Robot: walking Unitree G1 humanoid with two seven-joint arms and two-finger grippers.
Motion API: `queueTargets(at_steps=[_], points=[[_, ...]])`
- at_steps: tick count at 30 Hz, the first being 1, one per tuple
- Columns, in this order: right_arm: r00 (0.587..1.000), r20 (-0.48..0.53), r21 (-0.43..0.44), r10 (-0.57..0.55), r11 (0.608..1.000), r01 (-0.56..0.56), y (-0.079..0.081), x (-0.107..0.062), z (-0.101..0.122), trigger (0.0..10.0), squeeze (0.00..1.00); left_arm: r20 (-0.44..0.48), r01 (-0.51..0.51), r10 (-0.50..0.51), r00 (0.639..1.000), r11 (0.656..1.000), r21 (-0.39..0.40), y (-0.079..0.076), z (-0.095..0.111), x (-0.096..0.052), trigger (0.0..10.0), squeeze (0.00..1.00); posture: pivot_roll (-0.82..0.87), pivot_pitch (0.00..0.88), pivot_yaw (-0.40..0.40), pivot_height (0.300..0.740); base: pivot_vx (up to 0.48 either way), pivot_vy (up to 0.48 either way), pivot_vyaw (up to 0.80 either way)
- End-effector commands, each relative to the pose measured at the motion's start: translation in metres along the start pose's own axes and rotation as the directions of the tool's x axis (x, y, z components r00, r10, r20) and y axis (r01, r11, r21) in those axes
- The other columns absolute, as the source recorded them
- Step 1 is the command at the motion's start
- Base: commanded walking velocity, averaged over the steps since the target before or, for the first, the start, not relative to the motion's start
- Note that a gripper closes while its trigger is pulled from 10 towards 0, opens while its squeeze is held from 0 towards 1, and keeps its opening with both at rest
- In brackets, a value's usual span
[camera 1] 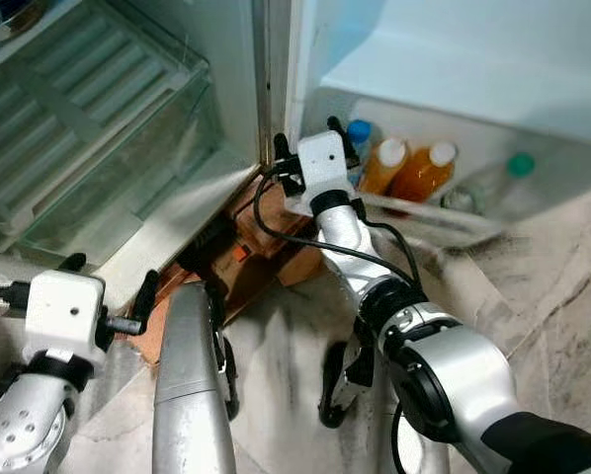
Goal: Restocking fridge
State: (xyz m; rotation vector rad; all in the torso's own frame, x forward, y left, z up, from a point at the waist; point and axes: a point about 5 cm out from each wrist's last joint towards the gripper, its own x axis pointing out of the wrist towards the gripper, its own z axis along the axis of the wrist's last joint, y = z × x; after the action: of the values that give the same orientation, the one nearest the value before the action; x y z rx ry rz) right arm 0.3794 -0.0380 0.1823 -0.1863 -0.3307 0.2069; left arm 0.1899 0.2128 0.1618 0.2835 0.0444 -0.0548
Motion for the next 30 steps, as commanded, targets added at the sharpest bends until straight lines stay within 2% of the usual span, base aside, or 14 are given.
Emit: queueTargets(at_steps=[1, 2, 3, 5, 6, 9, 13, 16, 18, 20, 22, 23, 28, 30], points=[[1.0, -0.005, 0.049, -0.003, 0.999, 0.003, -0.001, -0.005, -0.004, 10.0, 1.0, -0.042, -0.001, 0.001, 0.999, 1.0, -0.002, -0.002, -0.01, -0.001, 10.0, 0.0, 0.3, 0.396, -0.076, 0.543, 0.0, 0.0, 0.0], [1.0, 0.004, 0.06, 0.01, 0.998, -0.01, -0.002, -0.004, -0.003, 10.0, 1.0, -0.041, -0.001, 0.001, 0.999, 1.0, -0.004, -0.003, -0.011, 0.002, 10.0, 0.0, 0.28, 0.37, -0.081, 0.543, 0.0, 0.0, 0.0], [0.999, 0.029, 0.085, 0.044, 0.995, -0.046, -0.001, -0.005, -0.001, 10.0, 0.0, -0.032, 0.004, -0.005, 0.999, 1.0, -0.015, -0.006, -0.013, 0.007, 10.0, 0.0, 0.26, 0.347, -0.085, 0.543, 0.0, 0.0, 0.0], [0.998, 0.024, 0.129, 0.054, 0.99, -0.056, -0.003, -0.009, -0.004, 10.0, 0.0, -0.031, 0.007, -0.008, 0.999, 1.0, -0.03, -0.009, -0.017, 0.017, 10.0, 0.0, 0.24, 0.317, -0.088, 0.543, 0.0, 0.0, 0.0], [0.998, 0.024, 0.129, 0.054, 0.99, -0.056, -0.003, -0.009, -0.004, 10.0, 0.0, -0.031, 0.007, -0.008, 0.999, 1.0, -0.03, -0.009, -0.017, 0.017, 10.0, 0.0, 0.24, 0.317, -0.088, 0.543, 0.0, 0.0, 0.0], [0.996, 0.003, 0.128, 0.093, 0.987, -0.093, -0.006, -0.016, -0.013, 10.0, 0.0, -0.018, 0.022, -0.023, 1.0, 0.998, -0.055, -0.016, -0.021, 0.033, 10.0, 0.0, 0.2, 0.249, -0.09, 0.543, 0.0, 0.0, 0.0], [0.977, 0.09, 0.094, 0.191, 0.975, -0.2, -0.011, -0.043, -0.013, 10.0, 0.0, 0.022, 0.043, -0.041, 0.999, 0.996, -0.076, -0.023, -0.022, 0.045, 10.0, 0.0, 0.15, 0.172, -0.082, 0.543, 0.0, 0.0, 0.0], [0.973, 0.047, 0.105, 0.226, 0.967, -0.23, -0.014, -0.052, -0.02, 10.0, 0.0, 0.039, 0.047, -0.044, 0.998, 0.996, -0.08, -0.026, -0.024, 0.058, 10.0, 0.0, 0.13, 0.123, -0.083, 0.543, 0.0, 0.0, 0.0], [0.971, 0.071, 0.107, 0.228, 0.966, -0.234, -0.017, -0.062, -0.018, 10.0, 0.0, 0.051, 0.05, -0.045, 0.998, 0.995, -0.081, -0.028, -0.025, 0.061, 10.0, 0.0, 0.12, 0.095, -0.085, 0.543, 0.0, 0.0, 0.0], [0.974, 0.106, 0.093, 0.2, 0.973, -0.21, -0.02, -0.072, -0.014, 10.0, 0.0, 0.064, 0.048, -0.042, 0.997, 0.995, -0.087, -0.03, -0.026, 0.069, 10.0, 0.0, 0.12, 0.033, -0.088, 0.543, 0.0, 0.0, -0.22], [0.981, 0.097, 0.1, 0.168, 0.979, -0.178, -0.023, -0.075, -0.013, 10.0, 0.0, 0.07, 0.044, -0.038, 0.997, 0.995, -0.089, -0.031, -0.028, 0.074, 10.0, 0.0, 0.11, 0.011, -0.085, 0.547, 0.0, 0.0, -0.43], [0.991, 0.077, 0.106, 0.114, 0.987, -0.122, -0.029, -0.085, -0.013, 10.0, 0.0, 0.082, 0.037, -0.029, 0.996, 0.995, -0.092, -0.03, -0.029, 0.075, 10.0, 0.0, 0.11, 0.0, -0.077, 0.556, 0.0, 0.0, 0.0], [1.0, 0.009, 0.12, 0.019, 0.993, -0.02, -0.044, -0.097, -0.024, 10.0, 0.0, 0.088, 0.028, -0.02, 0.996, 0.995, -0.093, -0.027, -0.032, 0.081, 10.0, 0.0, 0.1, 0.0, -0.055, 0.579, 0.0, 0.0, 0.0], [0.999, -0.031, 0.137, -0.03, 0.99, 0.034, -0.056, -0.103, -0.029, 10.0, 0.0, 0.096, 0.029, -0.022, 0.995, 0.996, -0.081, -0.025, -0.034, 0.084, 10.0, 0.0, 0.1, 0.0, -0.046, 0.593, 0.0, 0.0, 0.0]])
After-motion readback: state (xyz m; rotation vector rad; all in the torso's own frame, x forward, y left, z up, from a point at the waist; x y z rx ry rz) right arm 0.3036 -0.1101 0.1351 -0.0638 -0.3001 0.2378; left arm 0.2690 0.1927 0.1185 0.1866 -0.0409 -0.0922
